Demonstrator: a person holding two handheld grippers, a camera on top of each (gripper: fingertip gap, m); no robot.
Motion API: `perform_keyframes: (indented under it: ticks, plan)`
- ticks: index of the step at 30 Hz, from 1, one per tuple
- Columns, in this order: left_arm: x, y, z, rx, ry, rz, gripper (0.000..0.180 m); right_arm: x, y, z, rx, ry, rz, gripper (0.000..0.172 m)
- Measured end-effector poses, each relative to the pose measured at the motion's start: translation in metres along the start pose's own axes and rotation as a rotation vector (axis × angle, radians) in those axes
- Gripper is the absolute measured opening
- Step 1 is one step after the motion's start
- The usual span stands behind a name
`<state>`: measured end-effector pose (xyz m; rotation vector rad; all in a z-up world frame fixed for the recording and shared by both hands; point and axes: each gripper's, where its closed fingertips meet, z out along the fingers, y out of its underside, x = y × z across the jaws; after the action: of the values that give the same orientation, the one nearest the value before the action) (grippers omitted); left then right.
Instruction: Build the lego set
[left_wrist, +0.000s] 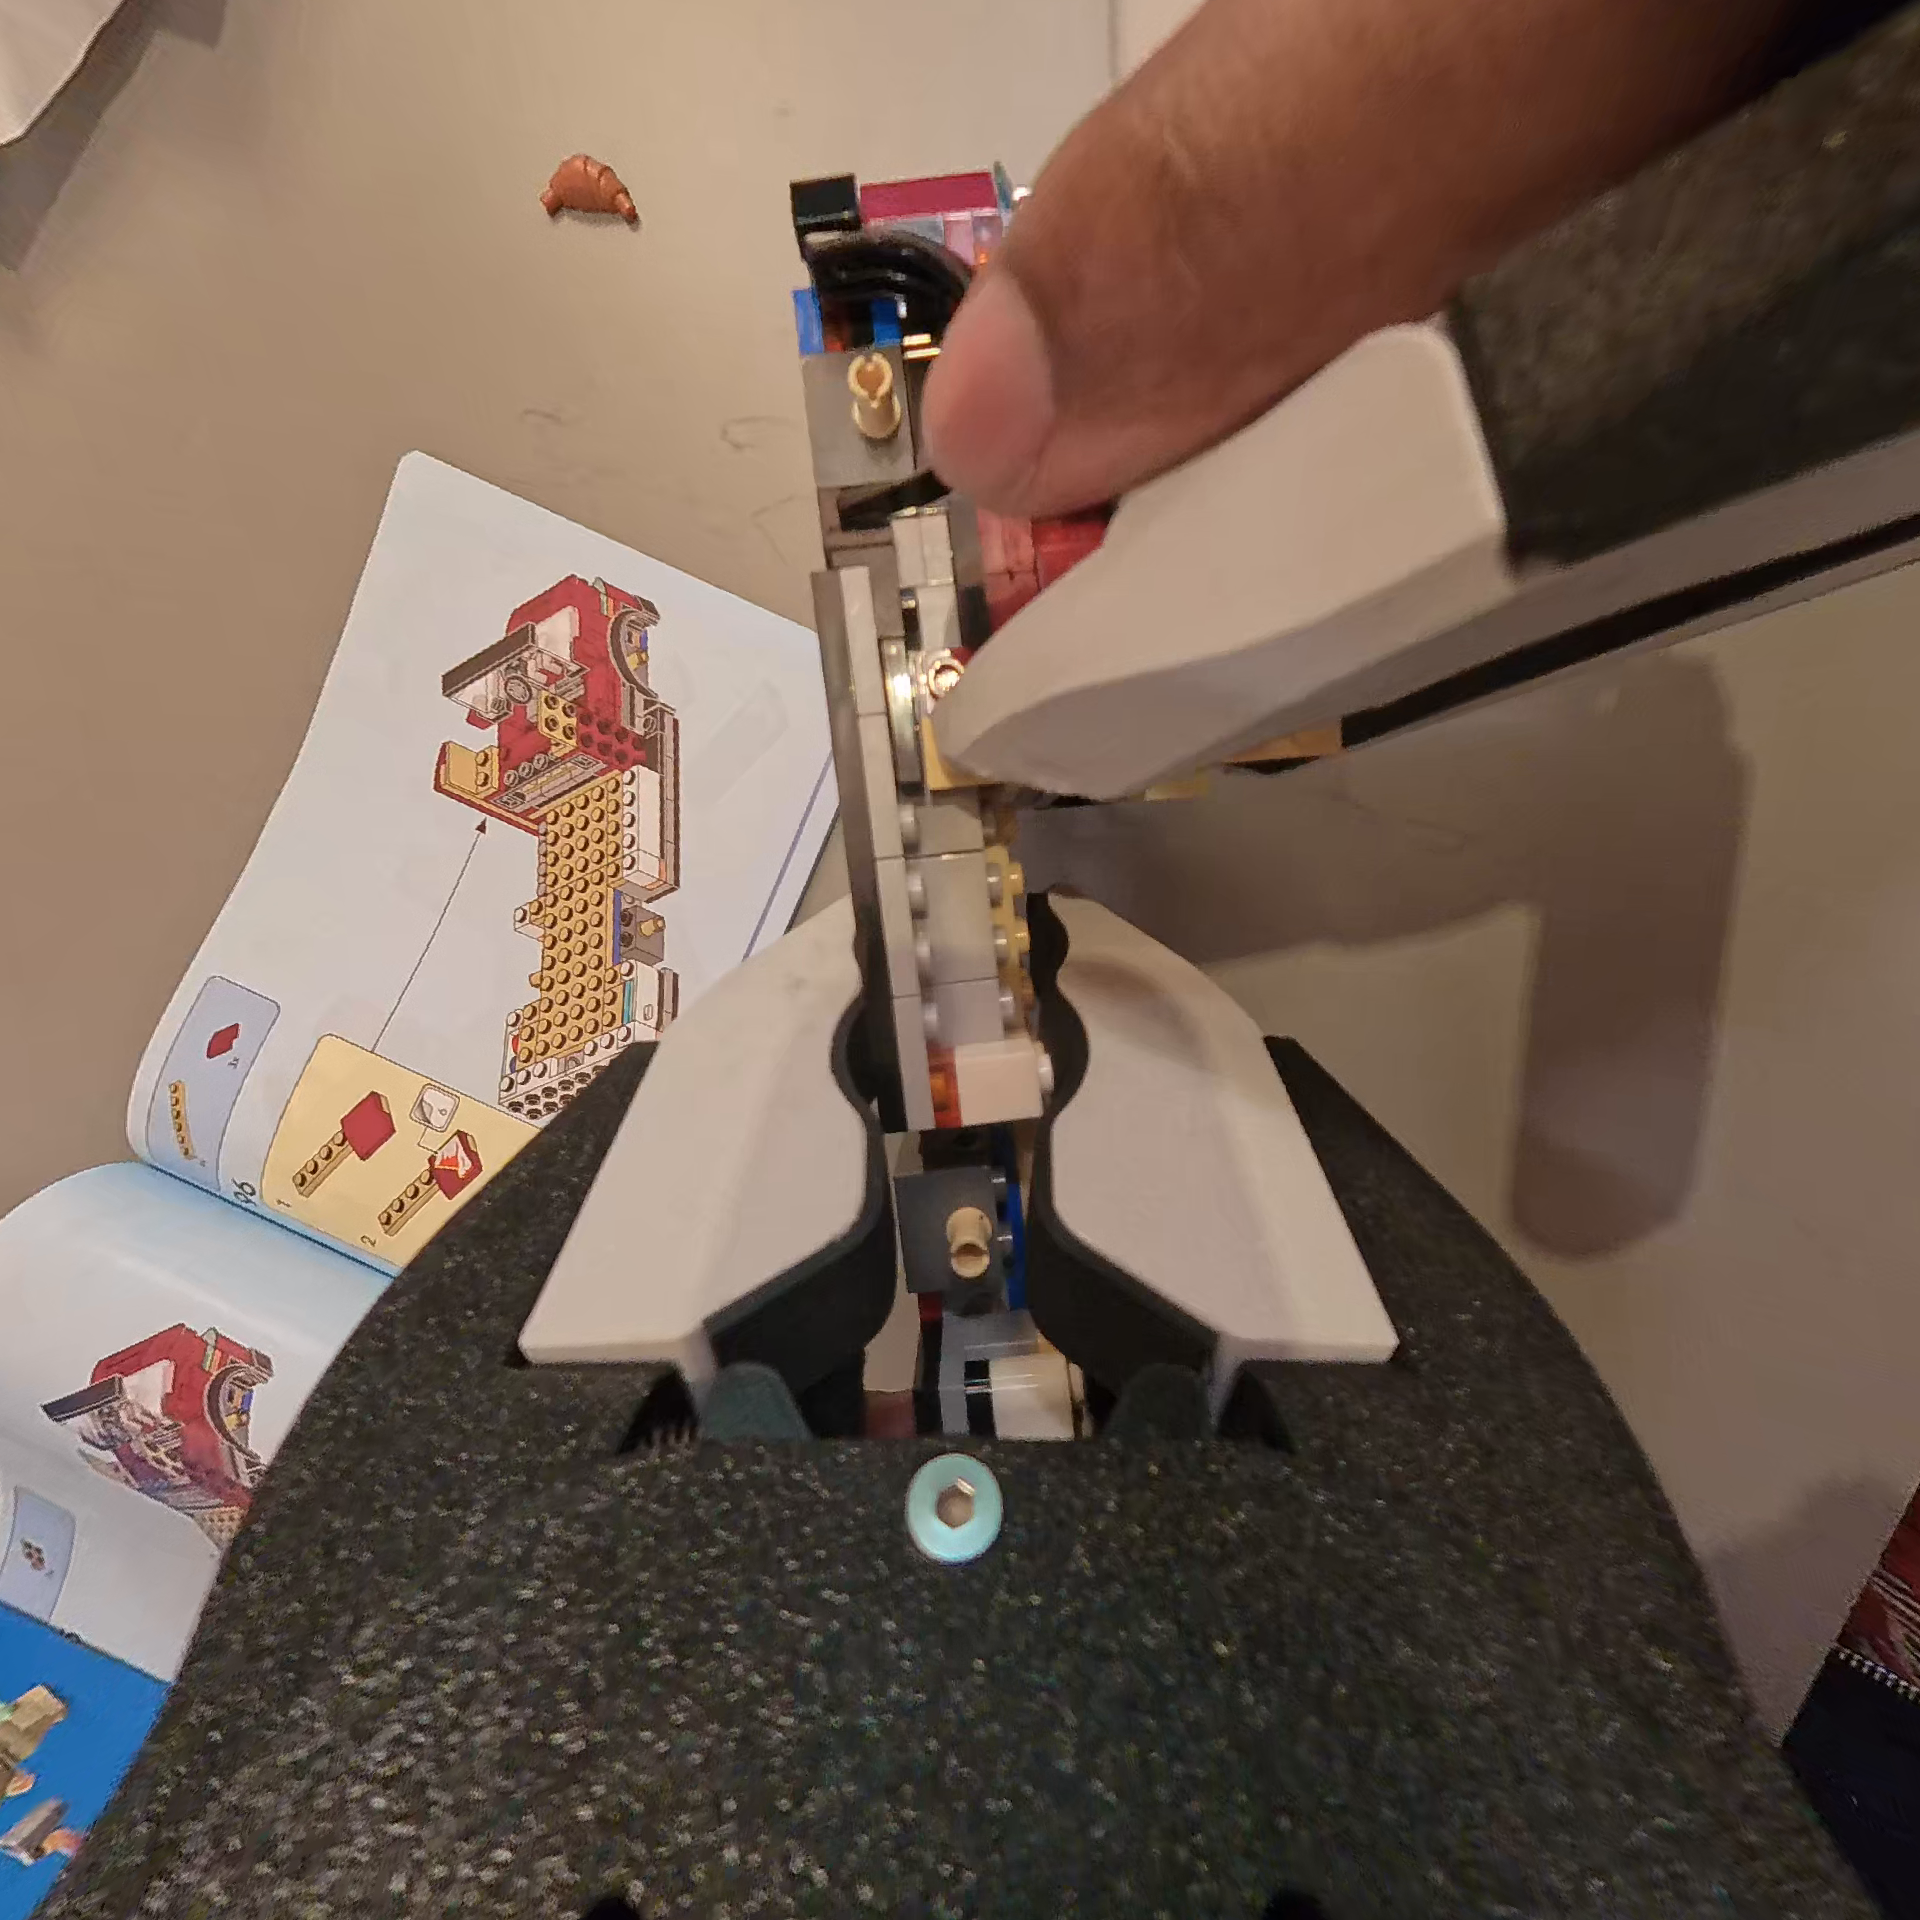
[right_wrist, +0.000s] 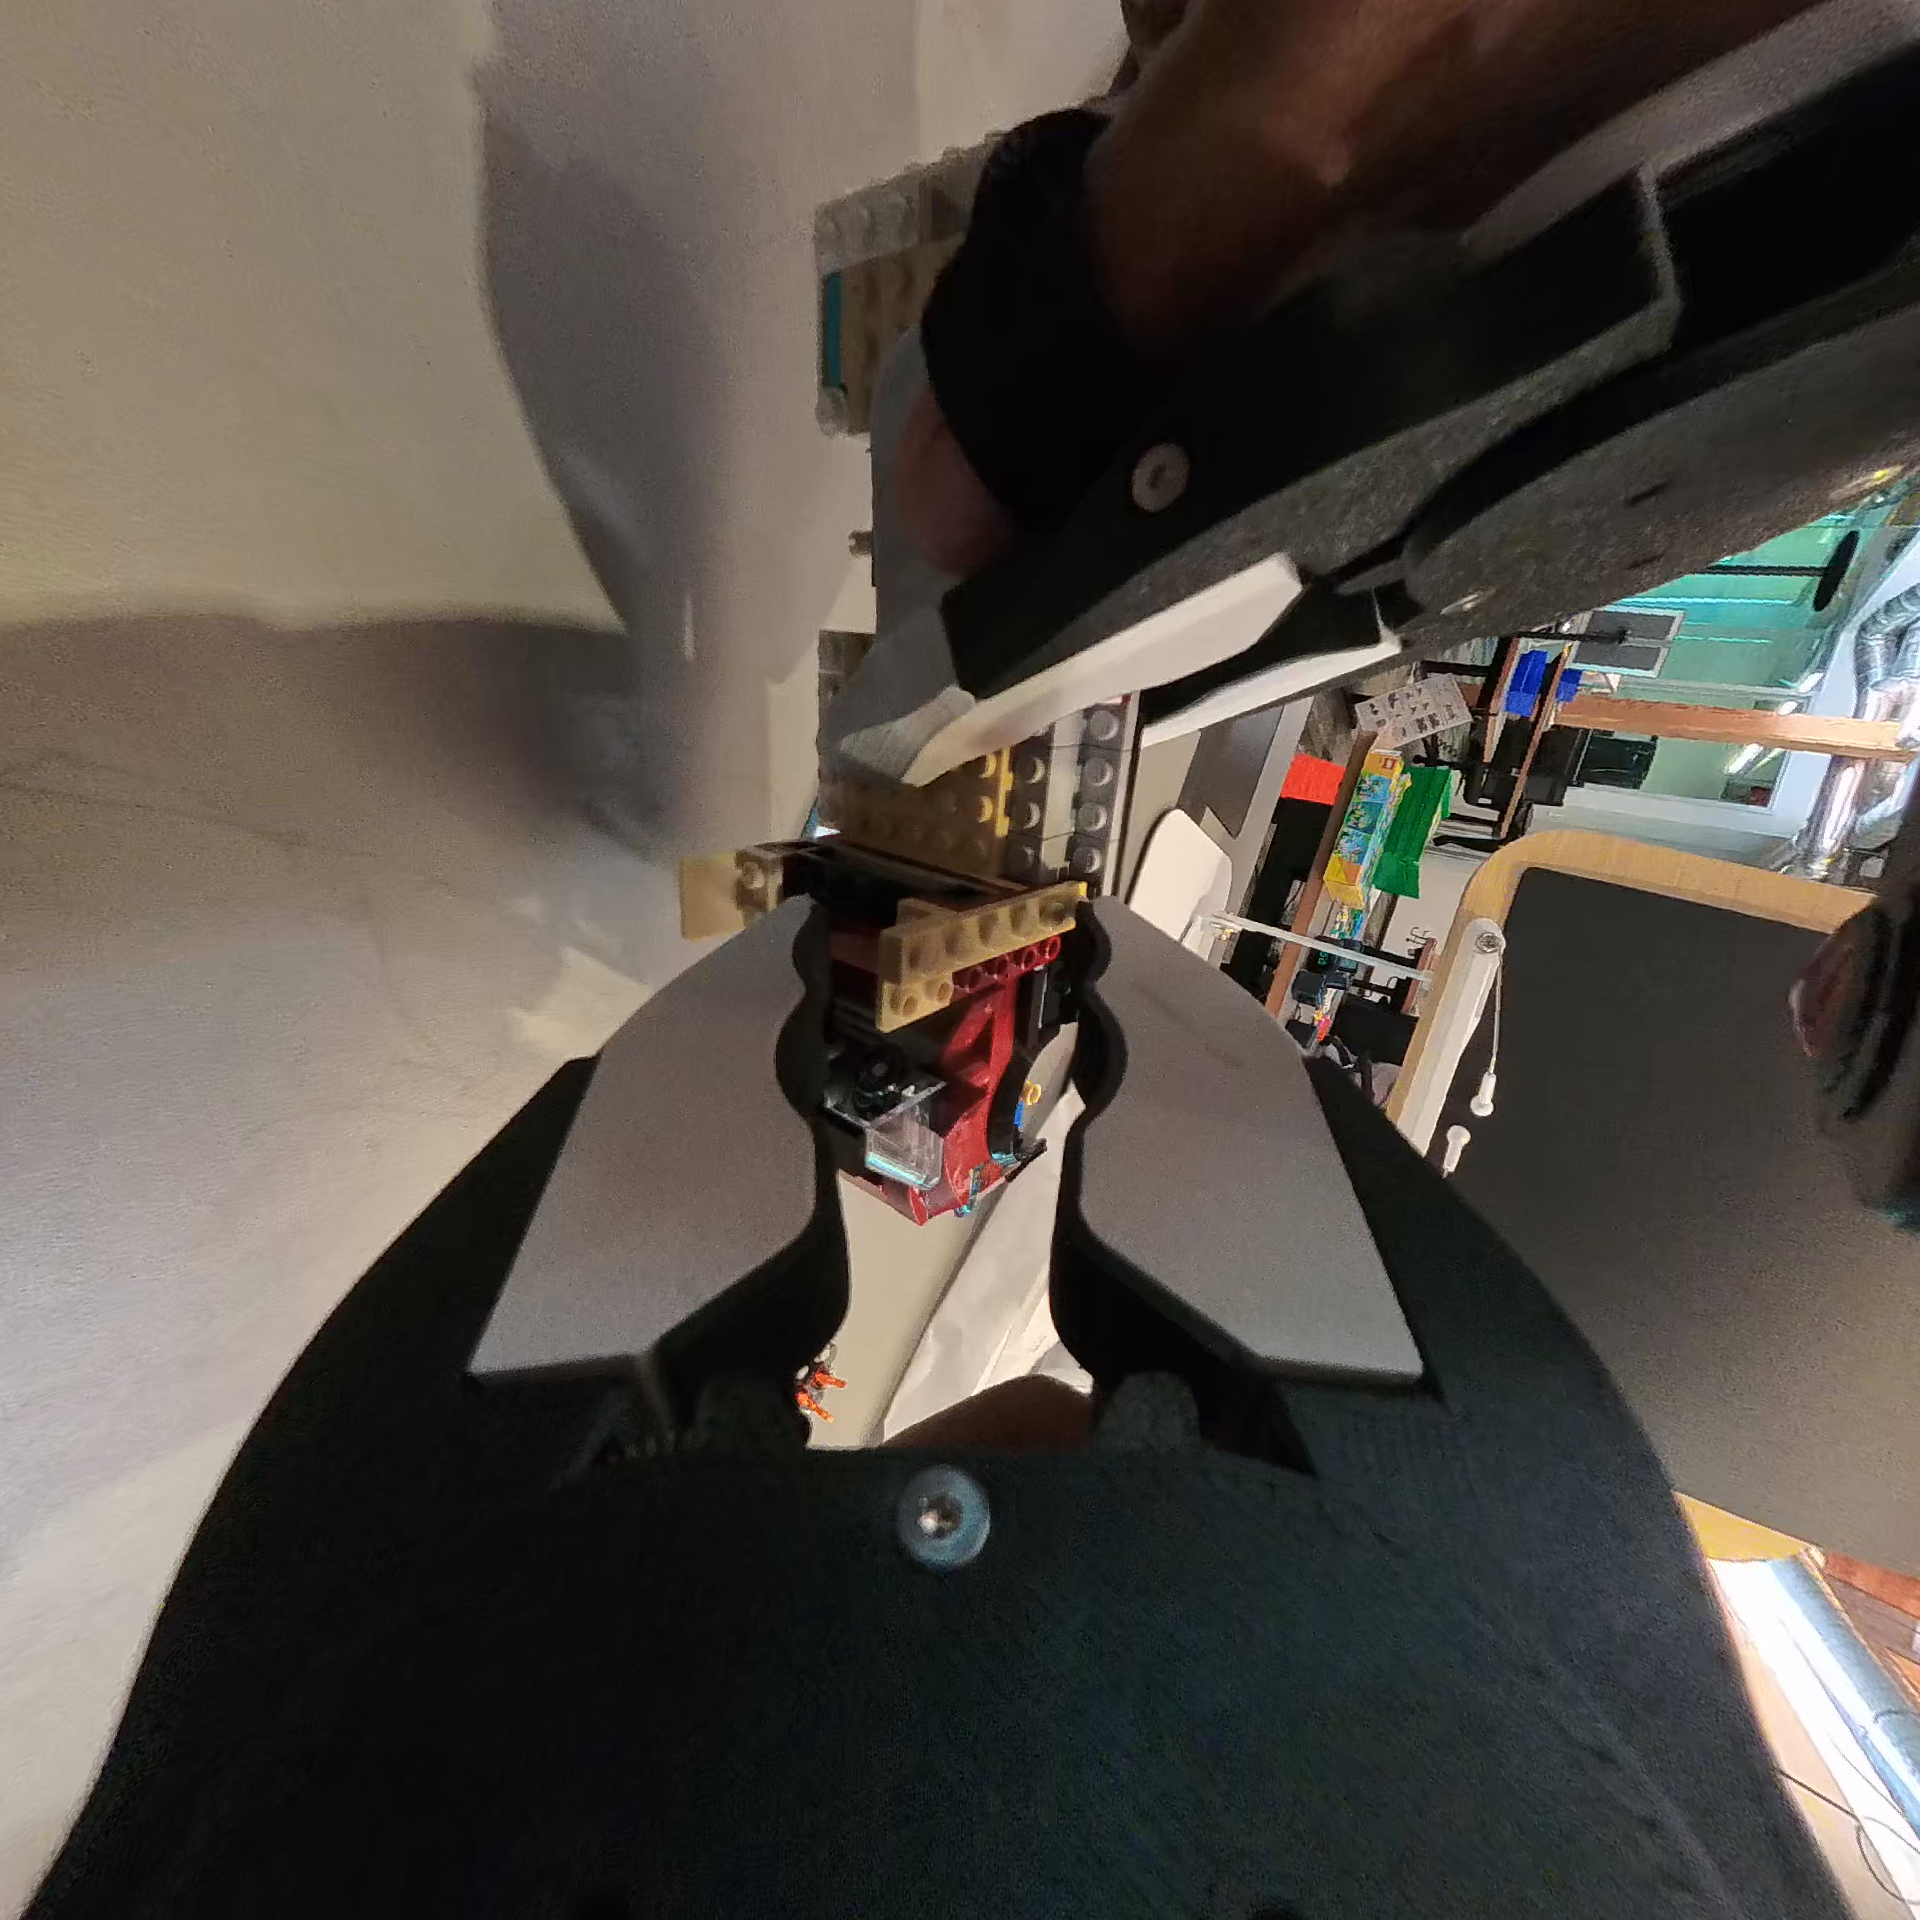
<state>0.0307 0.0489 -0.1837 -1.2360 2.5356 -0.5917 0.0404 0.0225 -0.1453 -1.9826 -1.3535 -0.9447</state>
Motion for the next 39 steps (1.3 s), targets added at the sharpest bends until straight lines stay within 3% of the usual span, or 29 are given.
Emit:
perform_keyframes:
  ticks: [13,25,39]
  plan:
    - [-0.001,0.001,0.003,-0.013,-0.006,0.003,0.025,-0.001,0.0,0.002,0.011,-0.022,0.011,0.042]
    - [-0.007,0.0,-0.007,0.038,0.01,-0.045,0.025,0.008,-0.005,-0.005,0.047,0.108,-0.011,0.042]
    - [-0.006,0.002,-0.006,0.007,-0.016,-0.024,0.025,0.008,-0.006,-0.002,0.042,0.102,-0.038,0.03]
